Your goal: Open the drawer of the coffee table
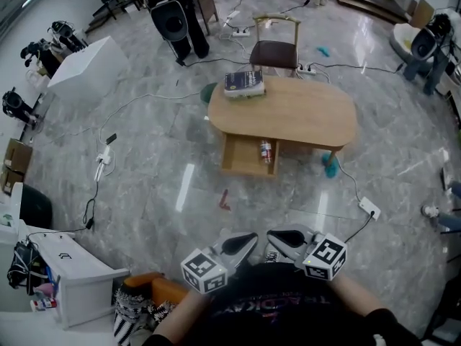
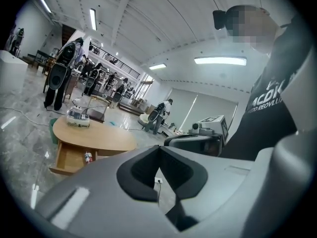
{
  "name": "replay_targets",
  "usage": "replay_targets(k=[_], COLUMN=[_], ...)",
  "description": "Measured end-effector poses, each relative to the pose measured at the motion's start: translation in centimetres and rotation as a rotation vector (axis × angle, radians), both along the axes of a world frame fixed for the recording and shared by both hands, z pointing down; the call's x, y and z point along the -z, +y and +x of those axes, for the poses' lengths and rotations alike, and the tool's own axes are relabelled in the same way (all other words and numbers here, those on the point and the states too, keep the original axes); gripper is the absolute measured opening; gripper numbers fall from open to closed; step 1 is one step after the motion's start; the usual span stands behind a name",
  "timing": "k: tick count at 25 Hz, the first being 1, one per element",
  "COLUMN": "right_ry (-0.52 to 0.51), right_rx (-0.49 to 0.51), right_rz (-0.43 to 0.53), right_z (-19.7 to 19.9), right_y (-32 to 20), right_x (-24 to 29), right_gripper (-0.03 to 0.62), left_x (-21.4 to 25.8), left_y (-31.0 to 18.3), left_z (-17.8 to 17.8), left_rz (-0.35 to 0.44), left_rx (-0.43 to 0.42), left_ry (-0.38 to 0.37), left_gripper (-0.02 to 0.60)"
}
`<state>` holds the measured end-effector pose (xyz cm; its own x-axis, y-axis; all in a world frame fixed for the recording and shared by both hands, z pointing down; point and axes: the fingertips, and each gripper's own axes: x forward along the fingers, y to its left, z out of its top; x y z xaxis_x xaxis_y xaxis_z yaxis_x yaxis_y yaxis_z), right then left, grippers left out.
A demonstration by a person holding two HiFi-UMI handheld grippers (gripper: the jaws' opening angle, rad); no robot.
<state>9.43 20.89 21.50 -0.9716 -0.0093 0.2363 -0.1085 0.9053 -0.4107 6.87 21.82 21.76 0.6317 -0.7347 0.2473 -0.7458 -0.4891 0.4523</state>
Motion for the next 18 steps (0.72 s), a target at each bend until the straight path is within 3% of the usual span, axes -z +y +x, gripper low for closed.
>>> replay_targets(k=[18], right_ry=[0.008], right_rx=[0.036], right_rz=[0.012], right_z=[0.9], right_y=[1.4], right_x=[-0.1], right_gripper=[0.002], left_x=[0.6], left_y=[1.4], left_z=[1.2], left_rz=[0.026], left_rx=[0.020], left_ry=[0.003], left_gripper=[0.006])
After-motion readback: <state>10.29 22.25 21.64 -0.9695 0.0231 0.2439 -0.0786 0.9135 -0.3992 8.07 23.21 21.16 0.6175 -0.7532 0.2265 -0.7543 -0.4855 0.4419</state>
